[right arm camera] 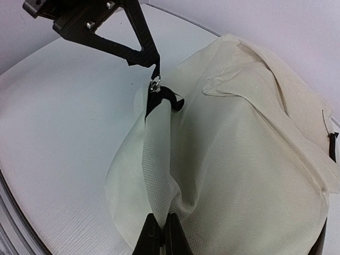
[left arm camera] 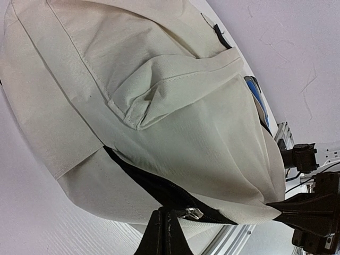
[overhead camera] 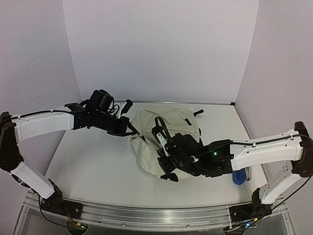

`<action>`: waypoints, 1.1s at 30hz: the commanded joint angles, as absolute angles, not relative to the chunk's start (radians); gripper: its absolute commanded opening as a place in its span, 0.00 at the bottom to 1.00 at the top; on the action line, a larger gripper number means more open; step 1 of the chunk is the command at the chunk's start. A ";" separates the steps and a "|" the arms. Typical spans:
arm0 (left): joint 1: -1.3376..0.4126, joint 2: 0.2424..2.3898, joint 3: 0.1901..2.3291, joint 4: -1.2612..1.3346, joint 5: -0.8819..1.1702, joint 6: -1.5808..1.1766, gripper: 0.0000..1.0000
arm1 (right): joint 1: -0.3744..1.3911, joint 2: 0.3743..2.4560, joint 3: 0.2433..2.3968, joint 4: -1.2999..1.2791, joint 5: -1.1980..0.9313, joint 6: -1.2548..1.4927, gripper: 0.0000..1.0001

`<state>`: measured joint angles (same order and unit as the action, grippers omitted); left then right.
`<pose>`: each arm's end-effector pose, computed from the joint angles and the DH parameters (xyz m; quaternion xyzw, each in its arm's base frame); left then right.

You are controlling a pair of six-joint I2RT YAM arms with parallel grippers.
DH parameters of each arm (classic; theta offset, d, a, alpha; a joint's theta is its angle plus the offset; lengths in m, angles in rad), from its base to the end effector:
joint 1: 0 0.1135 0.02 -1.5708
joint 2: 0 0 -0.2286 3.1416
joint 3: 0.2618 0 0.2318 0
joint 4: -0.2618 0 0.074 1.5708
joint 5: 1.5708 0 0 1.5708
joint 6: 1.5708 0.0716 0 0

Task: Pack the student bag
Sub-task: Zip the student bag at the center of the board.

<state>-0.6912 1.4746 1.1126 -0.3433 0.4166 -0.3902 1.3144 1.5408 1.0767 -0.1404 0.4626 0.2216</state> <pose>0.2395 -0.2358 0.2274 0.2189 0.8651 -0.3722 0.2551 0.1206 0.3342 0.2169 -0.3569 0.7918 0.1681 0.4663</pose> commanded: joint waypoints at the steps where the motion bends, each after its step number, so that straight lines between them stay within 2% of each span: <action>1: -0.619 1.501 1.149 -0.257 0.332 -0.393 0.00 | 1.351 1.446 1.089 -0.177 0.399 0.262 0.00; 13: -0.542 1.624 1.158 -0.165 0.384 -0.423 0.00 | 1.371 1.430 1.119 -0.224 0.322 0.302 0.00; 33: -0.434 1.615 1.122 -0.272 0.204 -0.442 0.00 | 1.406 1.423 1.163 -0.261 0.299 0.327 0.00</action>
